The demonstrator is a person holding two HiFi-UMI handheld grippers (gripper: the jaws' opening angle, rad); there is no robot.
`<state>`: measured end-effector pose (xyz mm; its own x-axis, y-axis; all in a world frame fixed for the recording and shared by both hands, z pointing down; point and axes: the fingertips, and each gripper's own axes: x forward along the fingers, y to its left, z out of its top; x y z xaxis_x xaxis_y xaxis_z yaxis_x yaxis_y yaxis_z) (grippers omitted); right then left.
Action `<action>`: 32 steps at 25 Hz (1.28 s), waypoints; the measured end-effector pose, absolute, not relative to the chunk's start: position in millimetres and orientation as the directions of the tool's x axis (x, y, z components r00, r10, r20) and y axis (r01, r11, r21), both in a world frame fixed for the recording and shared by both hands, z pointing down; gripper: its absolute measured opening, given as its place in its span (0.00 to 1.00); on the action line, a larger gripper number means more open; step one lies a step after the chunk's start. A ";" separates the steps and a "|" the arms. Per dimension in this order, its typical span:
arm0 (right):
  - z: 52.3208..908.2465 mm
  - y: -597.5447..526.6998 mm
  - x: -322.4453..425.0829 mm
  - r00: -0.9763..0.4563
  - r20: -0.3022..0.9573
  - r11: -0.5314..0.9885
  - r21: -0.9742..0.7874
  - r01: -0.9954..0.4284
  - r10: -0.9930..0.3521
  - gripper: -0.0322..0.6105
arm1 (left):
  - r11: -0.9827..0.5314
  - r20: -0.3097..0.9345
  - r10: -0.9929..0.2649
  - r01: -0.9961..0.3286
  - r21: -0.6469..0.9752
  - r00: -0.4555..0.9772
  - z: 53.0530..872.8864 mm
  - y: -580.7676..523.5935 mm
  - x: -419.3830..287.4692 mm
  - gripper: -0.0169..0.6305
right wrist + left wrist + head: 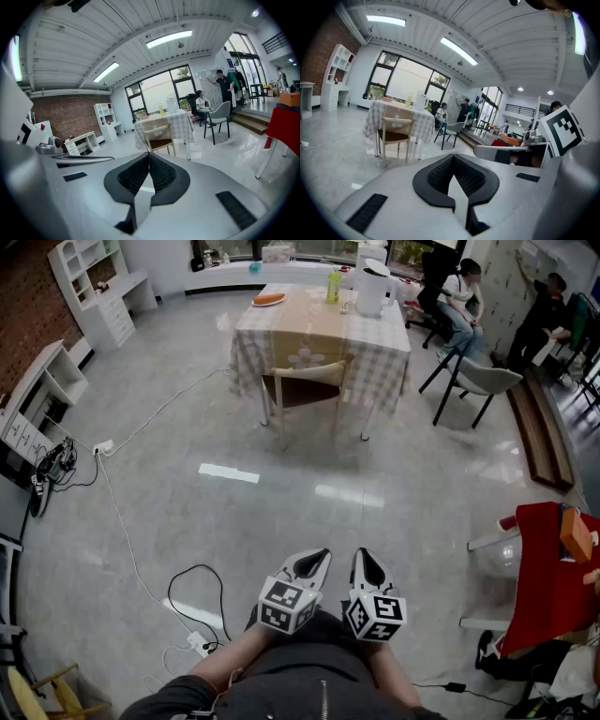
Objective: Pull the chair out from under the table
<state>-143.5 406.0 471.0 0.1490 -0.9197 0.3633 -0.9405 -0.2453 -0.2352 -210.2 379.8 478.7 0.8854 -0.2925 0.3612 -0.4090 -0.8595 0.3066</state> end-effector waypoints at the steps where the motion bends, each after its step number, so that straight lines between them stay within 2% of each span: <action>1: 472.9 406.0 -143.5 0.148 0.367 -0.245 -0.234 -0.941 -0.919 0.07 | -0.858 0.358 -0.294 -0.410 0.309 0.886 479.2 380.1 -209.4 0.04; 15: 486.3 399.9 -137.7 0.137 0.394 -0.253 -0.257 -0.933 -0.909 0.07 | -0.832 0.385 -0.298 -0.435 0.344 0.874 490.9 377.1 -207.4 0.04; 32: 486.7 291.5 -61.6 0.032 0.416 -0.166 -0.289 -0.943 -0.909 0.07 | -0.822 0.412 -0.331 -0.474 0.316 0.849 489.0 267.5 -116.7 0.04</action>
<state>-61.6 291.5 486.7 0.0324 -0.9086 0.4164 -0.9429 -0.1659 -0.2887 -116.7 267.5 489.0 0.8490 -0.3312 0.4118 -0.4739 -0.8220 0.3158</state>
